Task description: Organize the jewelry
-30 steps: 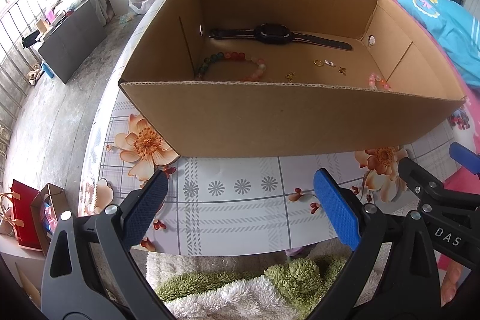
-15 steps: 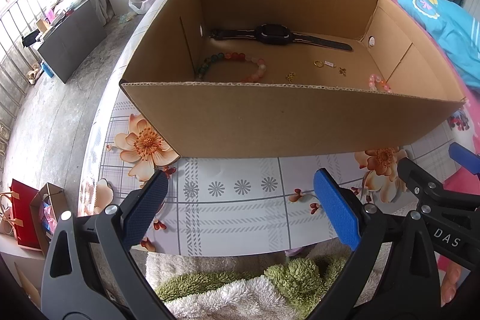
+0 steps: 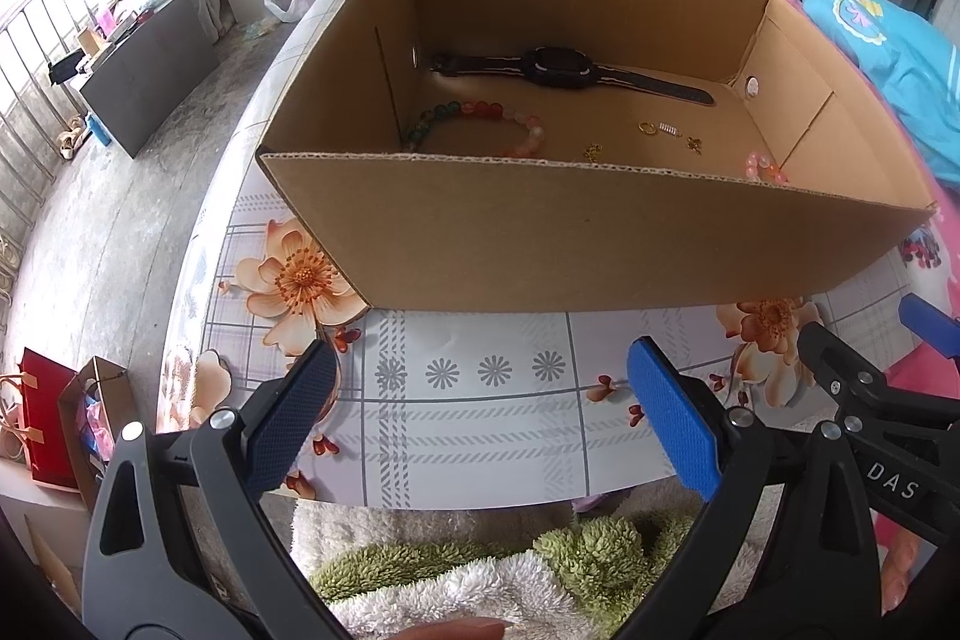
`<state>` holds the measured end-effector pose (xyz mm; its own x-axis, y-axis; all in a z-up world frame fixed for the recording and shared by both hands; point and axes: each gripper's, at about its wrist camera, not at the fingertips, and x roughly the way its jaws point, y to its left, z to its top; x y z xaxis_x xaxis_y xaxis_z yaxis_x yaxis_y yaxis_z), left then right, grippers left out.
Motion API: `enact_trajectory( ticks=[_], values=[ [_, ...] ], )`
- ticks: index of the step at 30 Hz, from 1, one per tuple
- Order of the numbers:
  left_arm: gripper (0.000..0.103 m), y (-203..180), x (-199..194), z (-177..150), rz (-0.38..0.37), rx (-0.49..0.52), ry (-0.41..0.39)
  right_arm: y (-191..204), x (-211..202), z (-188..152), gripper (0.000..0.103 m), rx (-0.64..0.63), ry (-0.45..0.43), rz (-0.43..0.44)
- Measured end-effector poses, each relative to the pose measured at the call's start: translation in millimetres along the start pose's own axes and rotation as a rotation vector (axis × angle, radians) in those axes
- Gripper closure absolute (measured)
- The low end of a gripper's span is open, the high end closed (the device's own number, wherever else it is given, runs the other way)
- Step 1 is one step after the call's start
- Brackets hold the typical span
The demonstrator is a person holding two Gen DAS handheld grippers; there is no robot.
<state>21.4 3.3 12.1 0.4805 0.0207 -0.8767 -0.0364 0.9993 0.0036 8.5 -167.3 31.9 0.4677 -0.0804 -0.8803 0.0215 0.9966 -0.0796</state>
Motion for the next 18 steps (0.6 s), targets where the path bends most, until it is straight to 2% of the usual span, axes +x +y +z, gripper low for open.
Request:
enact_trajectory(
  ticks=[18],
  values=[
    [0.009,-2.4,-0.8,0.9,0.004,0.005,0.0,-1.6,1.2,-2.1,0.007,0.006,0.003,0.004]
  ],
)
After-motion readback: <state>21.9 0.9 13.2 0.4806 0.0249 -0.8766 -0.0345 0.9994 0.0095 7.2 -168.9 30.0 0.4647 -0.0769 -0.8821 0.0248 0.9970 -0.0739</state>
